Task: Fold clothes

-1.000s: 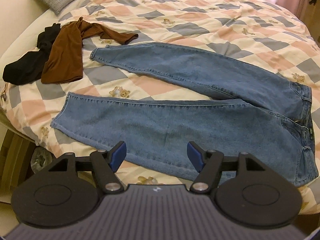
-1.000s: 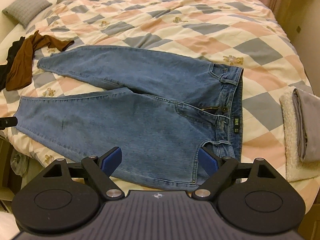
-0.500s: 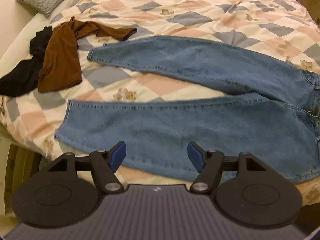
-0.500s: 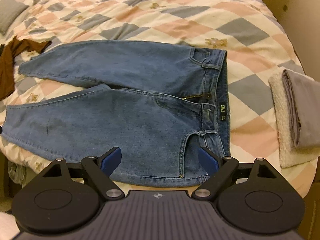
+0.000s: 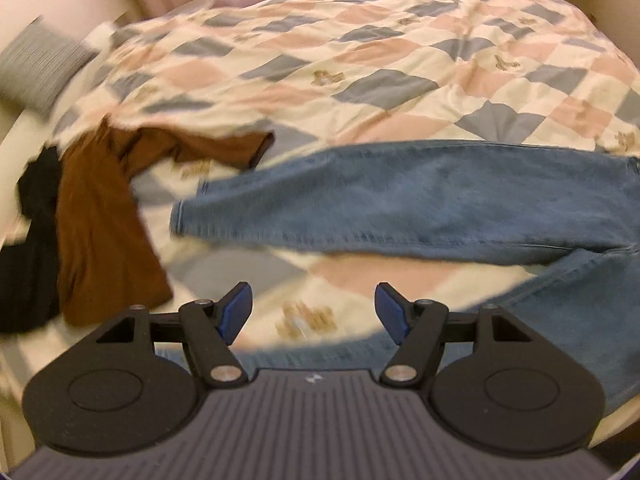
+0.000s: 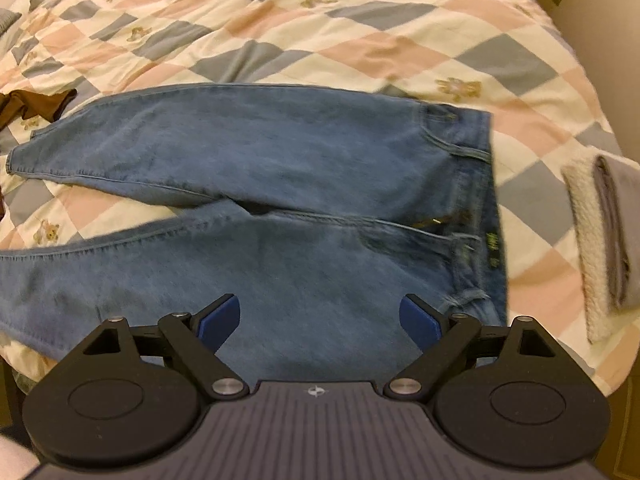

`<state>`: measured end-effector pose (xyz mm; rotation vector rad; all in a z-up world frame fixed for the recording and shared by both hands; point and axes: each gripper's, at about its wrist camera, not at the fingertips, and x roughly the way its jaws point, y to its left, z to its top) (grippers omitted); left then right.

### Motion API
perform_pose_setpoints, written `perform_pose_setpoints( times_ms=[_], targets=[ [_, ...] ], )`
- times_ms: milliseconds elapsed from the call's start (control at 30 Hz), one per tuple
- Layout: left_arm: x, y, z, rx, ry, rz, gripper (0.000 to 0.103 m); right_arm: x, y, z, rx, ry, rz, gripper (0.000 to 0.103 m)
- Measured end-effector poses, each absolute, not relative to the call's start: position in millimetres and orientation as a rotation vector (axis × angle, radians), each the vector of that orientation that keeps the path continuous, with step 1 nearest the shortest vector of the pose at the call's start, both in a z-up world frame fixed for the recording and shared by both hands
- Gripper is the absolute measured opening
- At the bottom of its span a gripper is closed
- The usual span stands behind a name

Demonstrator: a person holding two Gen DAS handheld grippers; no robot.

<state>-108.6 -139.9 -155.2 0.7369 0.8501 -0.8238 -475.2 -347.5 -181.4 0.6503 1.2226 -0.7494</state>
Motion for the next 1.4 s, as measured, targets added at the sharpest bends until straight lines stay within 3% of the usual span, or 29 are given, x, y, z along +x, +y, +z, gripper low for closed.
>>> perform_pose_setpoints(
  times_ms=[233,433,600,767,867,900,967,1000,1167,1233,1400],
  targets=[
    [-32.8,-197.4,-200.7,0.877,0.774,-1.004,0.063,-435.1,-378.8,-211.1,0.692,1.233,-0.787,0.089],
    [7.6,-258.7,-259.7,1.054,0.788,-1.207,0.049,-423.6,-421.5,-245.9,0.705,1.214,-0.817,0.089],
    [34.1,-310.5,-294.5,1.141,0.645,-1.416,0.049,-409.7,-462.7,-276.5,0.619,1.242,-0.765,0.089],
    [67.8,-360.1,-333.5,1.171,0.757,-1.579,0.062,-399.8,-511.6,-291.0,0.556,1.201,-0.681,0.089],
    [80.7,-377.6,-355.4,1.205,0.82,-1.62,0.061,-397.7,-542.4,-294.5,0.513,1.177,-0.604,0.089],
    [83.8,-379.8,-362.4,1.209,0.851,-1.626,0.059,-397.0,-552.6,-295.5,0.495,1.172,-0.578,0.089],
    [85.3,-380.8,-371.6,1.212,0.897,-1.63,0.029,-395.5,-571.4,-297.8,0.445,1.166,-0.518,0.089],
    [82.4,-379.8,-373.3,1.22,0.9,-1.63,0.024,-394.4,-580.4,-299.1,0.417,1.166,-0.488,0.089],
    [56.0,-365.5,-374.1,1.313,0.756,-1.588,0.01,-380.1,-614.9,-316.6,0.274,1.222,-0.332,0.081],
    [49.4,-360.0,-373.1,1.322,0.719,-1.558,0.008,-370.6,-624.3,-331.2,0.264,1.258,-0.261,0.076],
    [34.1,-347.5,-375.7,1.333,0.644,-1.482,0.007,-345.6,-638.7,-376.1,0.318,1.352,-0.129,0.075]
  ],
)
